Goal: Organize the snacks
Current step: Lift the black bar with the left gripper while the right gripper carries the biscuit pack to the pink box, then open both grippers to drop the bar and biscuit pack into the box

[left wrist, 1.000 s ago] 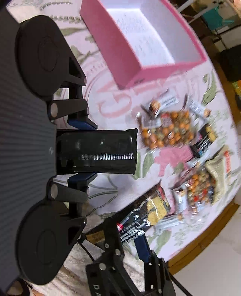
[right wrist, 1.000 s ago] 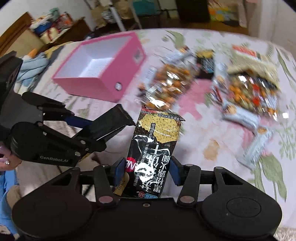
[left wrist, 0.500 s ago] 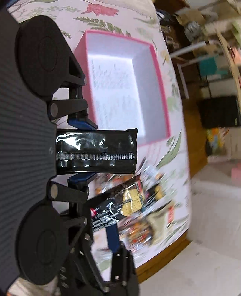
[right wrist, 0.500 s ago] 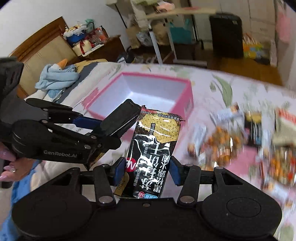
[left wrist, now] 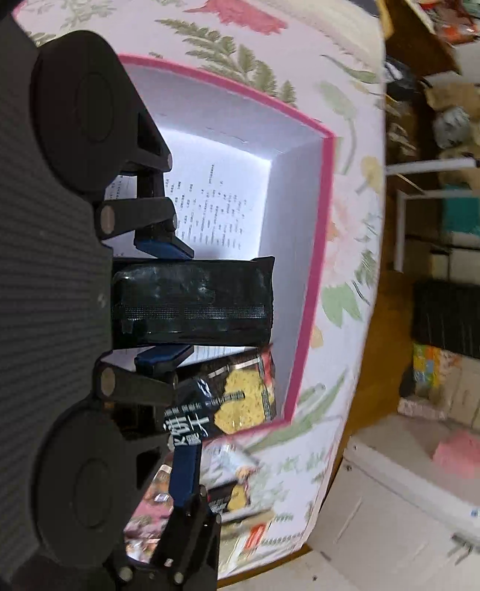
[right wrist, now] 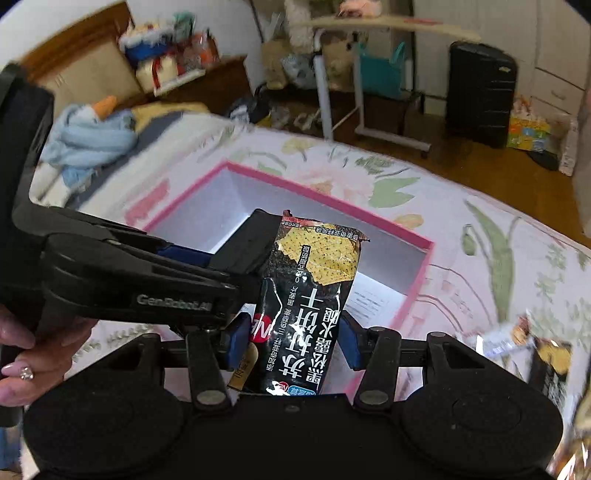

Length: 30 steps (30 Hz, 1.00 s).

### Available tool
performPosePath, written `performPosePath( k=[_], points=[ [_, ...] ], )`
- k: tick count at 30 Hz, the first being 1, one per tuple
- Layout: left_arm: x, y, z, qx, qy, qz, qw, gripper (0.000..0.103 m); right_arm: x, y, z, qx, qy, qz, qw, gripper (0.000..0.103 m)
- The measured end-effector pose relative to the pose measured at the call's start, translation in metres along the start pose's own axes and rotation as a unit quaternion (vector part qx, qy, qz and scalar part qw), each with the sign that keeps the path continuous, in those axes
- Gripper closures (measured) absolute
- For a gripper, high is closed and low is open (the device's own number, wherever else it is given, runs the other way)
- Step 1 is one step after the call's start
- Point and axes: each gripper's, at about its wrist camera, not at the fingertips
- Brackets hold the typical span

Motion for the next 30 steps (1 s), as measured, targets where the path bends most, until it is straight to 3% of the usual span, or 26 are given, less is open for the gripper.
performPosePath(
  k=[6, 10, 15, 17, 22, 30],
  points=[
    [-0.042, 0.014, 0.002, 0.028, 0.047, -0.002, 0.9985, 0.057, -0.046, 0.010, -0.010, 0.041, 0.053, 0.027, 0.997, 0.048],
    [-0.058, 0.019, 0.004, 0.049, 0.051, 0.007, 0.9975, 0.056, -0.060, 0.013, -0.008, 0.073, 0.072, 0.052, 0.993, 0.048],
    [-0.069, 0.014, 0.006, 0.040, 0.062, -0.003, 0.9973, 0.051, -0.072, 0.017, -0.009, 0.104, 0.088, 0.085, 0.987, 0.044],
    [-0.063, 0.014, 0.009, 0.030, 0.055, -0.006, 0.9980, 0.051, -0.071, 0.017, -0.008, 0.100, 0.088, 0.090, 0.987, 0.036],
    [-0.038, 0.013, 0.011, 0.006, 0.032, -0.004, 0.9995, 0.050, -0.052, 0.016, -0.007, 0.081, 0.071, 0.079, 0.991, 0.035],
    [0.037, -0.003, 0.022, -0.046, -0.018, 0.007, 0.9987, 0.049, 0.005, 0.018, 0.005, 0.059, 0.044, 0.067, 0.995, 0.035]
  ],
)
Point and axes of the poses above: each gripper's, at about its wrist camera, not at the fingertips, and x roughly against the way its jaws point, y to its left, z to its underside
